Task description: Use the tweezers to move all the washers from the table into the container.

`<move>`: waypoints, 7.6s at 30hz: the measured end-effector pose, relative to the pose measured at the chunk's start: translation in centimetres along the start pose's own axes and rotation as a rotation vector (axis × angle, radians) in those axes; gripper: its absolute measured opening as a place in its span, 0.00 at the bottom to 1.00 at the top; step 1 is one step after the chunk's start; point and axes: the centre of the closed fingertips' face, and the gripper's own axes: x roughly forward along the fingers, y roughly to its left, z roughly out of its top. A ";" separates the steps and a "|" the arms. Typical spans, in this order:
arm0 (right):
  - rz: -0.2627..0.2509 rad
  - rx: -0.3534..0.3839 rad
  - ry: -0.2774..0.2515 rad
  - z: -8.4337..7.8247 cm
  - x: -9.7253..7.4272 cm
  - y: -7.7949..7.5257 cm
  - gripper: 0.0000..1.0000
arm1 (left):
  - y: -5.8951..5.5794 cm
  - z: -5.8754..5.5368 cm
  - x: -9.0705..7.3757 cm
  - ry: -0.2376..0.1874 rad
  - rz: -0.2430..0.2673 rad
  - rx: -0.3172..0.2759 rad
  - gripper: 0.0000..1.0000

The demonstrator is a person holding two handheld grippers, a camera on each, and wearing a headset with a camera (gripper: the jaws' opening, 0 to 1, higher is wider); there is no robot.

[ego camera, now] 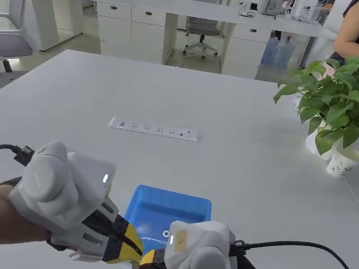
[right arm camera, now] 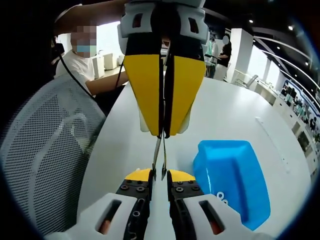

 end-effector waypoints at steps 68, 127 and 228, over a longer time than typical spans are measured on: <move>0.051 0.013 0.017 -0.9 1.6 1.8 0.13 | -1.2 -1.7 1.1 0.022 -0.012 -0.014 0.04; 0.029 0.012 0.003 0.2 0.0 1.1 0.09 | -0.8 0.3 0.2 0.012 -0.023 -0.006 0.04; -0.014 0.010 0.102 -3.3 0.0 -10.0 0.11 | 10.1 0.3 2.8 0.024 -0.001 0.015 0.04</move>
